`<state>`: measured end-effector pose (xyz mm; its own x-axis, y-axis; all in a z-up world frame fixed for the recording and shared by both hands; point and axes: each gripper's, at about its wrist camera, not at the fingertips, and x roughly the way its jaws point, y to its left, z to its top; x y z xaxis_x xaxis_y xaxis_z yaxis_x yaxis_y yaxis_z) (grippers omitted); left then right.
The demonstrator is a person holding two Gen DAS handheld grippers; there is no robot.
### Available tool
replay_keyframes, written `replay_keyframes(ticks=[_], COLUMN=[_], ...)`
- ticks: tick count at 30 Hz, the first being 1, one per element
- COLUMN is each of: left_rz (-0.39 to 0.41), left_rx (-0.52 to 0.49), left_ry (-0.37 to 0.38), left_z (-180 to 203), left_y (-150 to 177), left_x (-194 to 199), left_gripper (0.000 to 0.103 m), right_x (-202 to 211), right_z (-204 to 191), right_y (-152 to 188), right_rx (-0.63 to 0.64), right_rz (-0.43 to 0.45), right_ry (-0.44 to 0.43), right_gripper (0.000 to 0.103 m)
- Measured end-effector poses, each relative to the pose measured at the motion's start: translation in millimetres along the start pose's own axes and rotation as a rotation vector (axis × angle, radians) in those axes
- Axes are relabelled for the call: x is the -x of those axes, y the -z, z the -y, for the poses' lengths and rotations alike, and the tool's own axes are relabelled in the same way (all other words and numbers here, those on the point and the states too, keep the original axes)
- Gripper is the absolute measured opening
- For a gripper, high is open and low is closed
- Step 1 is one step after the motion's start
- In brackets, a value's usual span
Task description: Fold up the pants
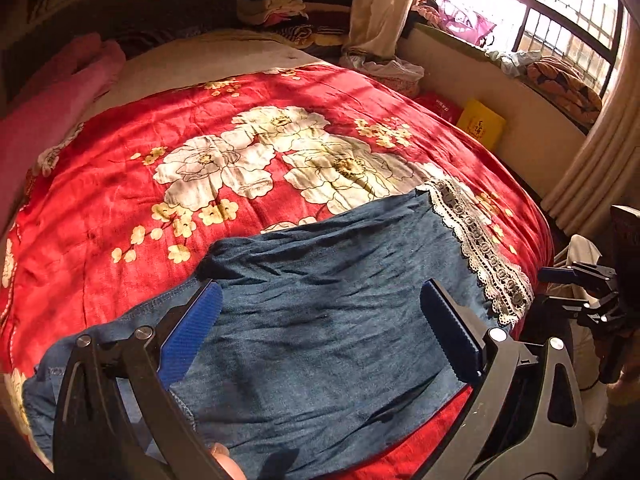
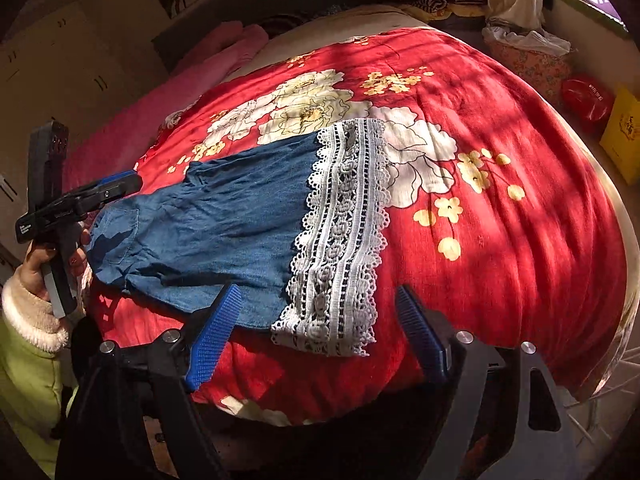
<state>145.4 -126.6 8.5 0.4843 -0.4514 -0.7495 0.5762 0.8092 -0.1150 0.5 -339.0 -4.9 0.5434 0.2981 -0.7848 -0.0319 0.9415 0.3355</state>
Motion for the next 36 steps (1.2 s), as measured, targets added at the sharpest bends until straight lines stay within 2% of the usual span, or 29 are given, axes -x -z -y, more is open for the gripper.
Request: replay_keyframes(ticks=[5, 9, 12, 17, 19, 22, 25, 28, 32, 35, 36], left_rz=[-0.003, -0.061, -0.096, -0.124, -0.119, -0.135, -0.184, -0.235, -0.284, -0.304, -0.305], left_rx=[-0.118, -0.18, -0.192, -0.17, -0.19, -0.265, -0.33, -0.308, -0.288, -0.283, -0.288], left_ry=[0.072, 0.088, 0.092, 0.17, 0.206, 0.252, 0.254, 0.305, 0.367, 0.386, 0.382], left_z=[42, 62, 68, 76, 85, 102, 111, 107, 106, 106, 105], left_y=[-39, -60, -66, -74, -77, -81, -82, -82, -77, -72, -72], left_x=[-30, -71, -100, -127, -131, -141, -156, -171, -185, -188, -188], left_gripper=[0.093, 0.093, 0.093, 0.093, 0.093, 0.091, 0.081, 0.076, 0.06, 0.039, 0.029], right_x=[-8, -13, -18, -28, -29, -29, -30, -34, -41, -44, -44], right_z=[5, 14, 21, 26, 25, 24, 33, 33, 28, 22, 23], right_y=[13, 11, 10, 8, 7, 5, 5, 6, 4, 1, 1], right_rx=[-0.087, -0.155, -0.196, -0.213, -0.218, -0.218, -0.244, -0.235, -0.217, -0.186, -0.189], right_rz=[-0.008, -0.007, -0.018, -0.034, -0.028, -0.018, -0.021, -0.037, -0.046, -0.049, -0.046], right_ry=[-0.036, -0.055, -0.059, -0.079, -0.097, -0.109, -0.088, -0.096, -0.099, -0.083, -0.079], right_gripper=[0.079, 0.079, 0.078, 0.077, 0.072, 0.071, 0.069, 0.071, 0.07, 0.054, 0.041])
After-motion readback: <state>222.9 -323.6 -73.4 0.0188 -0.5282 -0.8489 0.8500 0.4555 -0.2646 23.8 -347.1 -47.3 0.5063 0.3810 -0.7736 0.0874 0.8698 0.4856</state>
